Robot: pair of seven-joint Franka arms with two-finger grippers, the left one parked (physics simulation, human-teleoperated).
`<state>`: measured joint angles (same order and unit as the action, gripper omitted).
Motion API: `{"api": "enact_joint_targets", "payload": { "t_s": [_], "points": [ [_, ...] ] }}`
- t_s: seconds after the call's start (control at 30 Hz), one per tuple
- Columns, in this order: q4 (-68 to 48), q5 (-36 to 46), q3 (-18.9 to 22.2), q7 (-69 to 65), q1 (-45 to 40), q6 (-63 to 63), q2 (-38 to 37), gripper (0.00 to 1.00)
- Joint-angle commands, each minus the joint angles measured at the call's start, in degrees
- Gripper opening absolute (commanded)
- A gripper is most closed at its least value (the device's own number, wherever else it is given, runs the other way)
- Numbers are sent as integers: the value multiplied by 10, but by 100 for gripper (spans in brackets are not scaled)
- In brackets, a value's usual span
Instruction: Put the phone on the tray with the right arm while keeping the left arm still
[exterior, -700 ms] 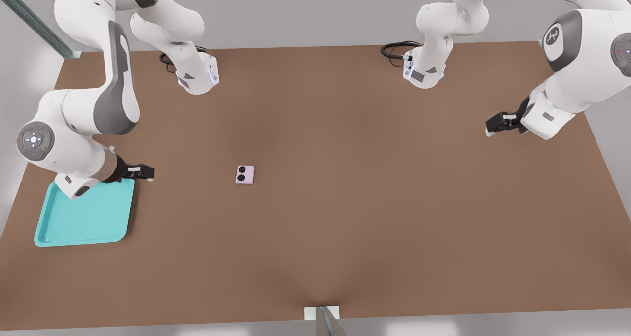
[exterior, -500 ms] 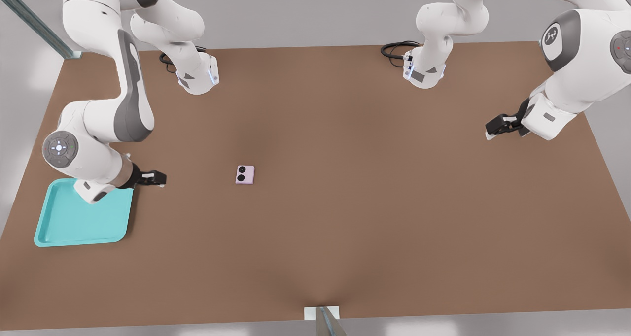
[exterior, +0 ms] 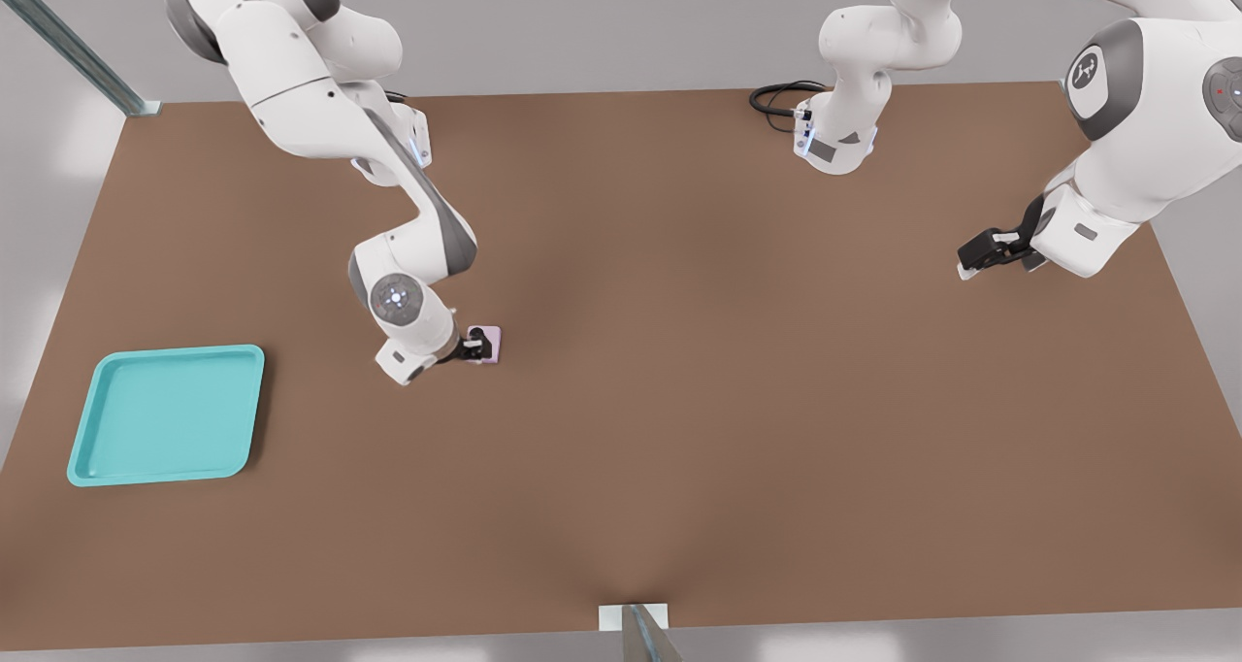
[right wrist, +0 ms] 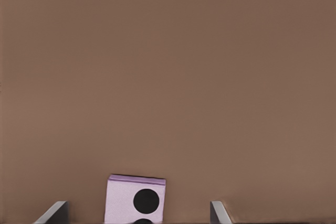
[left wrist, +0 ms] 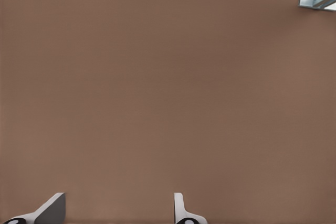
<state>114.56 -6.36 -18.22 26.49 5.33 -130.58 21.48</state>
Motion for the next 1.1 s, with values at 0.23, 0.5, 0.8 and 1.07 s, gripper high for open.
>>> {"api": "enact_joint_targets", "payload": {
  "t_s": [0.23,0.5,0.8,1.07],
  "points": [
    [85,17,-24,253,3,-136,20,100],
    [94,15,-24,230,2,-158,45,100],
    [94,13,-24,208,2,-162,59,100],
    [103,-28,-25,123,-8,-157,51,100]
  ]
}}
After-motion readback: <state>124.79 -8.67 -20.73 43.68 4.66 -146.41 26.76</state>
